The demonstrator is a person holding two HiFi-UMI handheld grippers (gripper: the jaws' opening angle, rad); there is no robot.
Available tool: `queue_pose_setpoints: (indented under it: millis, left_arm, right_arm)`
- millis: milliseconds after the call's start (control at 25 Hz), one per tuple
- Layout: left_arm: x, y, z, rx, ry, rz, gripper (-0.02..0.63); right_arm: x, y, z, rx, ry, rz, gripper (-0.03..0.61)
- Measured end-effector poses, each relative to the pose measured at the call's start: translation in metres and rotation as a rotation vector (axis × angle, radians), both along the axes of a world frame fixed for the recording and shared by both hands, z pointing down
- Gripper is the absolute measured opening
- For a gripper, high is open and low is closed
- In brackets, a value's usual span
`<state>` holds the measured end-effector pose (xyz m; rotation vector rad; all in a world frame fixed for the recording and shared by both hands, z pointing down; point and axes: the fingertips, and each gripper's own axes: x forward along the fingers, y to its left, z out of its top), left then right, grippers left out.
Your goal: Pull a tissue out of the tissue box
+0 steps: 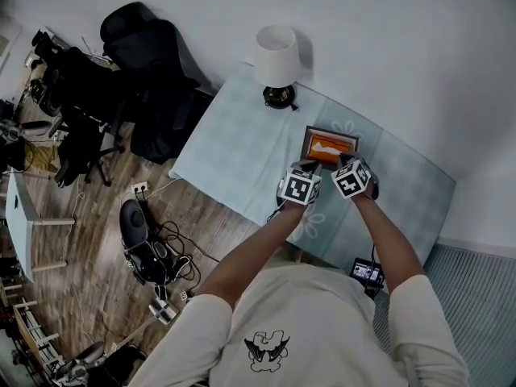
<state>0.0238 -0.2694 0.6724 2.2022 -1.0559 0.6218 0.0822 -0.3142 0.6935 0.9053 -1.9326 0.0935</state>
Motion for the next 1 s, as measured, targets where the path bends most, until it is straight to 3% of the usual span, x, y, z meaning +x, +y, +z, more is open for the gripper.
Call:
queue_pose_setpoints:
  millis: [400,800,1000]
  left_arm:
    - [-0.002,0.001,-0.016,0.048,-0.006,0.008,0.020]
    - [-0.014,0.014,-0.046,0.124,0.035,0.005,0.018]
    - [-0.018,0.021,-0.064,0.136,0.084,-0.034,0.018]
  right_arm:
    - [-0.010,0.010,-0.056,0.081,-0.132,0.000,0.014]
    - [0.007,0.038,-0.101,0.178,-0.272,0.067,0.014]
    - [0.011,0.054,-0.118,0.168,-0.373,0.143,0.014]
